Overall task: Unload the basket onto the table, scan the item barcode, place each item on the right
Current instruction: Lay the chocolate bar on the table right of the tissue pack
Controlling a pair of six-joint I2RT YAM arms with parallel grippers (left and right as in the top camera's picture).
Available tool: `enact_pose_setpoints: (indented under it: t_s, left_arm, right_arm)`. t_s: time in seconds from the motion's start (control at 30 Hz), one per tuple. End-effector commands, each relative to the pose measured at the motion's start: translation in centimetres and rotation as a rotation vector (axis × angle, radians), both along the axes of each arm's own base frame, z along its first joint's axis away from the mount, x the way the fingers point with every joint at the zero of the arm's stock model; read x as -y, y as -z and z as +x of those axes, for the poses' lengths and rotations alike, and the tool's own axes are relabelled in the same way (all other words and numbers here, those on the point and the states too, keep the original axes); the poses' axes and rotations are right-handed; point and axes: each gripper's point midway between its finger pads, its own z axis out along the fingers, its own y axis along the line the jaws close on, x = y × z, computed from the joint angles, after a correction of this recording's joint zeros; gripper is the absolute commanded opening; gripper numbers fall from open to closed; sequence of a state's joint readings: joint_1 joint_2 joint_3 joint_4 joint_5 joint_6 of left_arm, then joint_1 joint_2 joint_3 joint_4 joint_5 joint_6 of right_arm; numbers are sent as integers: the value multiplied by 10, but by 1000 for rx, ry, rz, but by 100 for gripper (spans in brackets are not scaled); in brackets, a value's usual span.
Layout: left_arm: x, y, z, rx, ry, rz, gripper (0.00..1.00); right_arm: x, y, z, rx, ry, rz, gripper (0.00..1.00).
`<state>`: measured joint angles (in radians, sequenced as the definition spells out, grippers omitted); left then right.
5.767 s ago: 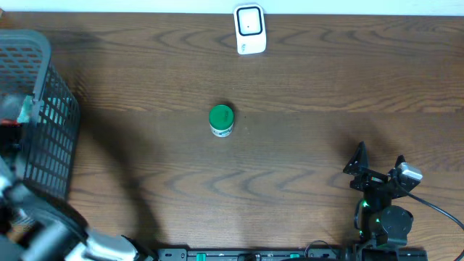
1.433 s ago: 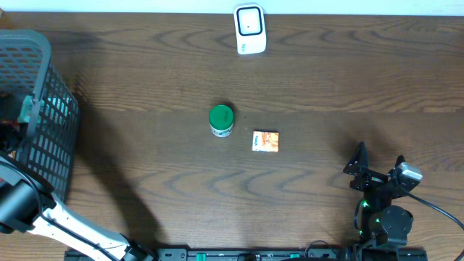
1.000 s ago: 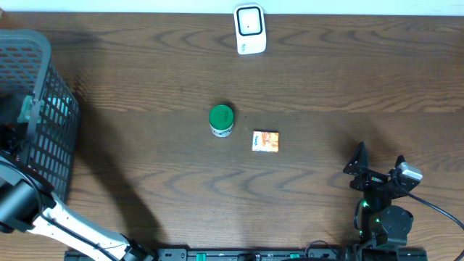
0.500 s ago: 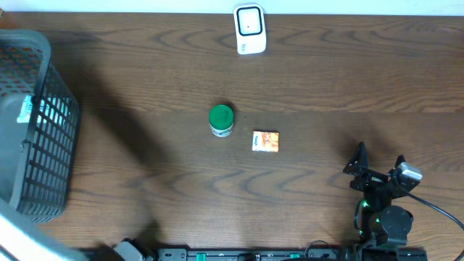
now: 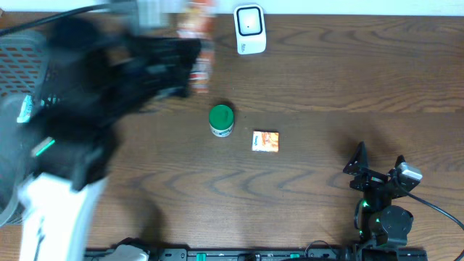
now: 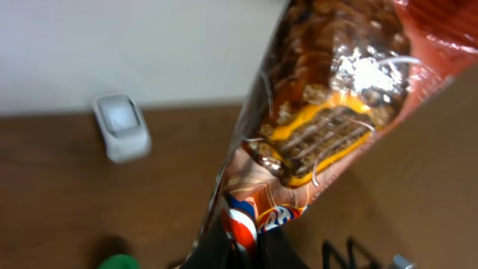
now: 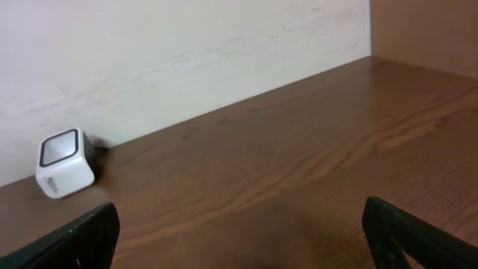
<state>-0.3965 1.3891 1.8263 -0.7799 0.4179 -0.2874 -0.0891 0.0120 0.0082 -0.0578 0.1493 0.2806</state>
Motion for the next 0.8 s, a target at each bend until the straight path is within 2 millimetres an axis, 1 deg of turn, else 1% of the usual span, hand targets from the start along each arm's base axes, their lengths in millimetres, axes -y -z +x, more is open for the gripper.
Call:
enact_pose_setpoints:
  t_s: [0.0,0.1,0.17,0.23,0.3,0.37,0.4,0.43,0.53,0.63,0.7,0.77]
  left_arm:
    - [49,69,35,-76,1,159,9]
    - [99,121,55,-130,71,199,9]
    - [119,162,73,-189,52,222,9]
    - [125,203,88,-290,-32,223,9]
    - [131,246,94,-409,-93,216,9]
    - [137,280,95,-503,-135,215,9]
    - [141,300,93,-553,-153,217,9]
    - [145,315,90,-587,-161,228,9]
    - [157,351,78,-676,-192,242,8]
    - [169,375,65,-770,-255,218,8]
    - [176,384,57,-817,-298,198,8]
    - [179,386,52,-831,-334,188,8]
  right_arm:
    - [-2,1,0,0,-11,-5,99]
    - [-3,1,0,0,-11,-5,99]
    - [-3,1,0,0,-11,-5,99]
    - [-3,1,0,0,-11,-5,99]
    - [-2,1,0,-1,-11,-6,99]
    - [-2,1,0,0,-11,-5,99]
    - [-2,1,0,0,-11,-5,99]
    - [-3,1,0,0,-11,-5,99]
    - [-2,1,0,-1,-11,-6,99]
    - [-3,1,0,-1,-11,-6,99]
    - [-3,1,0,0,-11,-5,99]
    - [-2,1,0,-1,-11,-6,99]
